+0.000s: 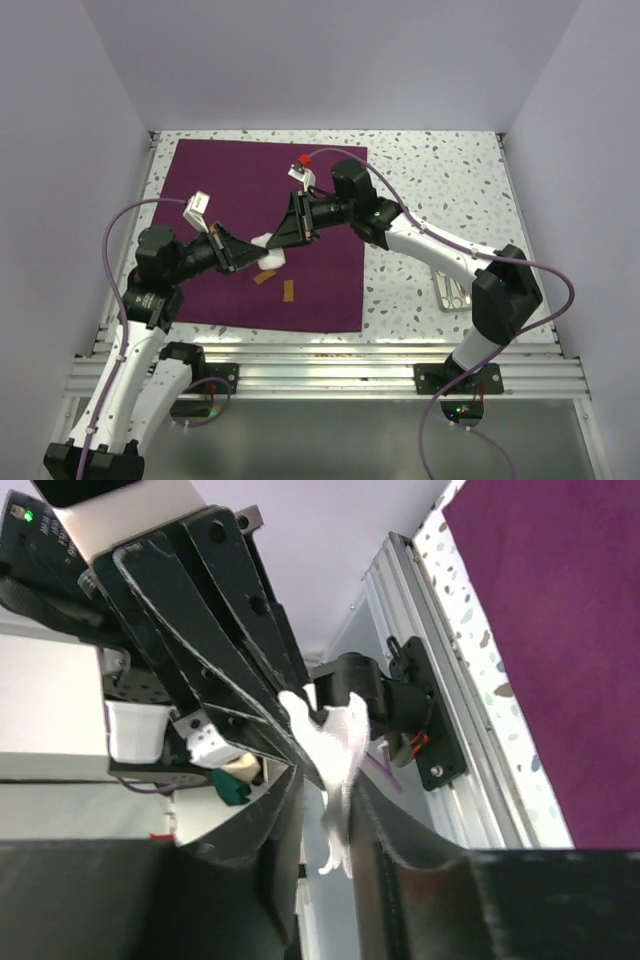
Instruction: Prepare the surgical pack
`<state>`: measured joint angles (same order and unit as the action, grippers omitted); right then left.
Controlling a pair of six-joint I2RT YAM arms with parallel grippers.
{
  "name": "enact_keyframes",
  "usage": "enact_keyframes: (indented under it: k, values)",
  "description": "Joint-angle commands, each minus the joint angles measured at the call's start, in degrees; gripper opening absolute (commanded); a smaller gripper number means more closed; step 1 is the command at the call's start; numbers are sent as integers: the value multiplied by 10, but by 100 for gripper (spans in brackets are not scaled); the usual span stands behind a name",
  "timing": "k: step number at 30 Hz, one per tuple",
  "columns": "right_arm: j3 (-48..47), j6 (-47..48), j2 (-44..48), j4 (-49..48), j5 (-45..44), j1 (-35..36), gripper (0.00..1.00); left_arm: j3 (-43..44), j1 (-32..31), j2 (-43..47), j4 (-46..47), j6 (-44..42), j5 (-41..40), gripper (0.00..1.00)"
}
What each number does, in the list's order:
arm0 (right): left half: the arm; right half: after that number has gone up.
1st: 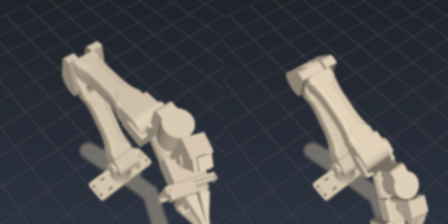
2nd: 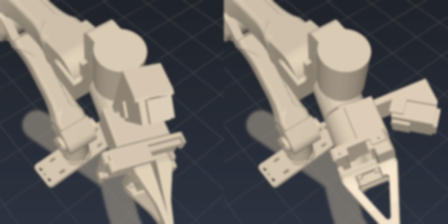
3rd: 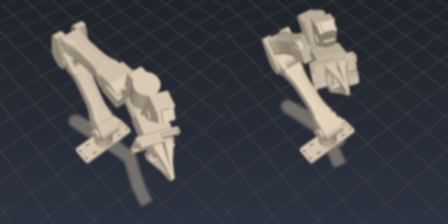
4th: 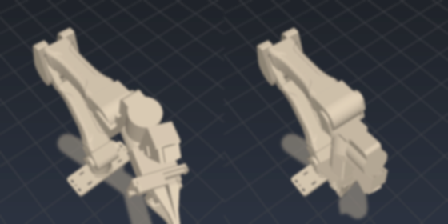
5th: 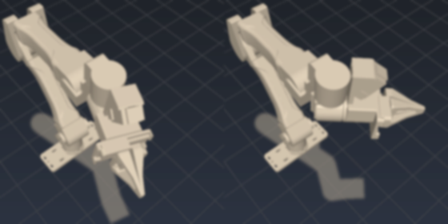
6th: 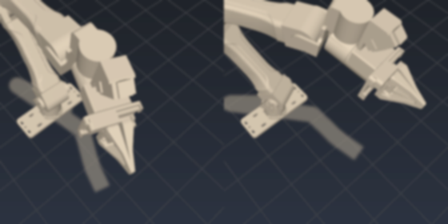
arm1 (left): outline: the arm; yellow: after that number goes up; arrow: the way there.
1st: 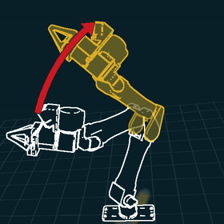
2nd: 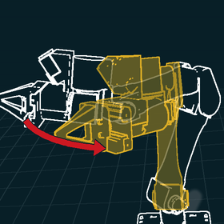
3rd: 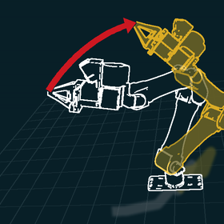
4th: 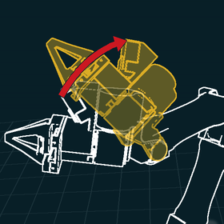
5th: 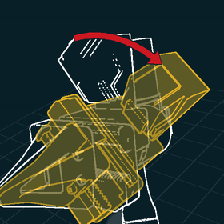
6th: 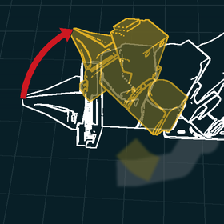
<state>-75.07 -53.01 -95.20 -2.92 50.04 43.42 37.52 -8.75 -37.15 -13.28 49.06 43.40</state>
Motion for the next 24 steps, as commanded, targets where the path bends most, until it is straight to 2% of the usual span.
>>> enact_keyframes:
  k: [1, 2, 4, 6, 7, 8, 9, 11, 12, 14, 15, 18, 24]
  values:
    - [-2, -21, 5, -45, -7, 0, 26, -9, -2, -4, 6, 10, 25, 0]
    - [-1, -24, 1, -49, 1, -1, 17, -10, -2, -6, 8, 10, 27, 0]
    - [-6, -23, -7, -46, 8, 0, 11, -10, -2, -13, 15, 12, 32, 0]
    - [-14, -1, -11, -16, 9, 0, 1, -7, -2, -24, 19, 11, 32, 0]
    - [-16, 4, -13, -11, 11, -1, 0, -6, -2, -28, 21, 11, 33, 5]
    - [-17, 8, -14, -5, 11, -1, 0, -4, -2, -37, 22, 11, 33, 14]
    - [-20, 29, -14, 24, 4, -2, 0, -2, -2, -41, 17, 8, 29, 32]
    - [-34, 62, -10, 70, -11, -8, 0, 10, -2, -49, 7, -3, 14, 51]
    - [-39, 103, -8, 127, -33, -12, 0, 17, -1, -55, -23, -27, 4, 64]
    - [-41, 154, 1, 205, -81, -51, 0, 45, -1, -78, -90, -79, -56, 78]
    - [-41, 171, 3, 239, -106, -51, 0, 55, -1, -88, -112, -96, -56, 79]
    - [-32, 232, 1, 364, -171, -144, 0, 84, 0, -127, -189, -154, -129, 80]
    - [41, 355, 40, 457, -316, -283, 0, 92, 1, -160, -214, -216, -183, 79]
